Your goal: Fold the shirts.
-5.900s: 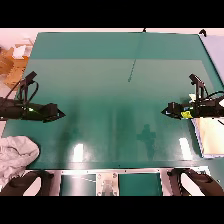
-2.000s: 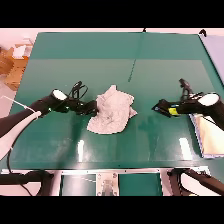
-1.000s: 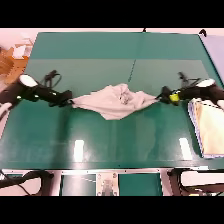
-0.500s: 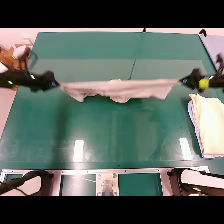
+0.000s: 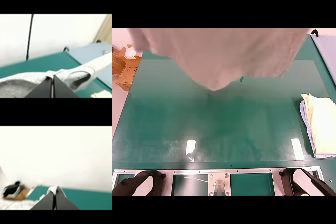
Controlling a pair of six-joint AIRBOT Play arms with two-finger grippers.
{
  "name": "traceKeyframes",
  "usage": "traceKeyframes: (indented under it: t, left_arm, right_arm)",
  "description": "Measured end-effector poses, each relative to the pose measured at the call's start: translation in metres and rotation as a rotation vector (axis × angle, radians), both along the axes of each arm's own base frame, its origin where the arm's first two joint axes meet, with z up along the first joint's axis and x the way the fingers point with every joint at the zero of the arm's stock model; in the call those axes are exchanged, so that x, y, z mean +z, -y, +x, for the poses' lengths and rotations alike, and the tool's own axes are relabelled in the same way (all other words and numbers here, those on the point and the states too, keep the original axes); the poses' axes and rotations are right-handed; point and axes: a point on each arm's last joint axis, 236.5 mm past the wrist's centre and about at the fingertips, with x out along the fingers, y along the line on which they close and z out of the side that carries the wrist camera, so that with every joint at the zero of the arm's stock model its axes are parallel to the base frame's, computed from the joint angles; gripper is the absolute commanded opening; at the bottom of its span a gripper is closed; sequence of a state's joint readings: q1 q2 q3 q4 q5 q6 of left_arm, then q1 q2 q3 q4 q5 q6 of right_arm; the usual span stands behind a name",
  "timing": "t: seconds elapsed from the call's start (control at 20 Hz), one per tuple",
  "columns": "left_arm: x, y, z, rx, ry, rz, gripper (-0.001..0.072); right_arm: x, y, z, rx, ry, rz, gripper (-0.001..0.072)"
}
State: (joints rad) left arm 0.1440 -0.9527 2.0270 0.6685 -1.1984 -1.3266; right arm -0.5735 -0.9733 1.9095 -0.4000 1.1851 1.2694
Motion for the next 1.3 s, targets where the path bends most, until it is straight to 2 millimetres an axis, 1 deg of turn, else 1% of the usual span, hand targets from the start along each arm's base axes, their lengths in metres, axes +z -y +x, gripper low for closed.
traceKeyframes:
  t: [0.05, 0.1, 0.15, 0.2, 0.25, 0.3, 0.35, 0.45, 0.5, 0.55, 0.6, 0.65, 0.75, 0.8, 0.85, 0.9, 0.95, 1.0, 1.05, 1.1, 1.15, 1.2, 1.25, 1.3]
  left_arm:
    - [0.014, 0.004, -0.02, -0.007, 0.049, 0.01, 0.0021]
    - [0.021, 0.007, -0.032, -0.012, 0.076, 0.015, 0.0021]
    - [0.024, 0.009, -0.04, -0.017, 0.088, 0.022, 0.0021]
    - [0.024, 0.01, -0.043, -0.022, 0.086, 0.02, 0.0021]
    - [0.019, 0.01, -0.04, -0.024, 0.067, 0.018, 0.0021]
    - [0.011, 0.009, -0.033, -0.026, 0.038, 0.012, 0.0021]
    - [-0.001, 0.007, -0.02, -0.027, -0.01, 0.004, 0.0021]
    - [-0.036, 0.002, 0.017, -0.028, -0.131, -0.016, 0.0021]
    - [-0.059, -0.001, 0.038, -0.027, -0.205, -0.027, 0.0021]
    - [-0.084, -0.004, 0.06, -0.028, -0.28, -0.038, 0.0021]
    - [-0.111, -0.007, 0.08, -0.029, -0.357, -0.049, 0.0021]
    - [-0.143, -0.011, 0.104, -0.029, -0.444, -0.06, 0.0021]
    - [-0.21, -0.018, 0.147, -0.018, -0.602, -0.086, 0.0021]
    - [-0.245, -0.023, 0.167, -0.01, -0.676, -0.101, 0.0021]
    - [-0.278, -0.027, 0.185, 0.002, -0.743, -0.115, 0.0021]
    - [-0.313, -0.031, 0.201, 0.013, -0.81, -0.128, 0.0021]
    - [-0.344, -0.034, 0.215, 0.024, -0.864, -0.139, 0.0021]
    - [-0.374, -0.037, 0.227, 0.036, -0.918, -0.15, 0.0021]
    - [-0.406, -0.04, 0.237, 0.044, -0.979, -0.159, 0.0021]
    - [-0.434, -0.042, 0.244, 0.056, -1.025, -0.168, 0.0021]
    - [-0.456, -0.044, 0.249, 0.063, -1.064, -0.176, 0.0021]
    - [-0.475, -0.046, 0.255, 0.075, -1.093, -0.187, 0.0021]
    - [-0.492, -0.048, 0.257, 0.084, -1.119, -0.188, 0.0021]
    - [-0.504, -0.05, 0.261, 0.097, -1.134, -0.194, 0.0022]
  right_arm:
    - [0.017, -0.004, -0.014, -0.022, 0.052, -0.015, 0.0009]
    - [0.031, -0.007, -0.025, -0.04, 0.094, -0.024, 0.0009]
    - [0.039, -0.008, -0.032, -0.052, 0.119, -0.028, 0.0009]
    - [0.044, -0.008, -0.035, -0.062, 0.136, -0.028, 0.0009]
    - [0.046, -0.006, -0.034, -0.068, 0.14, -0.023, 0.0009]
    - [0.044, -0.001, -0.029, -0.071, 0.131, -0.013, 0.0009]
    - [0.04, 0.005, -0.02, -0.072, 0.113, 0.002, 0.0009]
    - [0.018, 0.019, 0.012, -0.049, 0.042, 0.052, 0.0009]
    - [0.001, 0.023, 0.034, -0.022, -0.012, 0.081, 0.0009]
    - [-0.021, 0.025, 0.058, 0.003, -0.075, 0.104, 0.0009]
    - [-0.048, 0.023, 0.086, 0.034, -0.146, 0.123, 0.0009]
    - [-0.077, 0.018, 0.114, 0.062, -0.217, 0.132, 0.0008]
    - [-0.149, 0.003, 0.175, 0.104, -0.372, 0.149, 0.0009]
    - [-0.189, -0.006, 0.205, 0.119, -0.447, 0.159, 0.0008]
    - [-0.229, -0.018, 0.231, 0.138, -0.518, 0.171, 0.0008]
    - [-0.266, -0.029, 0.252, 0.151, -0.579, 0.181, 0.0009]
    - [-0.309, -0.039, 0.27, 0.164, -0.655, 0.189, 0.0009]
    - [-0.347, -0.048, 0.283, 0.17, -0.722, 0.198, 0.0009]
    - [-0.379, -0.056, 0.292, 0.177, -0.777, 0.205, 0.0009]
    - [-0.41, -0.064, 0.297, 0.187, -0.829, 0.212, 0.0011]
    - [-0.437, -0.07, 0.3, 0.194, -0.878, 0.216, 0.0085]
    - [-0.459, -0.073, 0.301, 0.199, -0.919, 0.216, 0.0258]
    - [-0.471, -0.072, 0.301, 0.2, -0.942, 0.219, 0.03]
    - [-0.478, -0.069, 0.3, 0.205, -0.961, 0.225, 0.03]
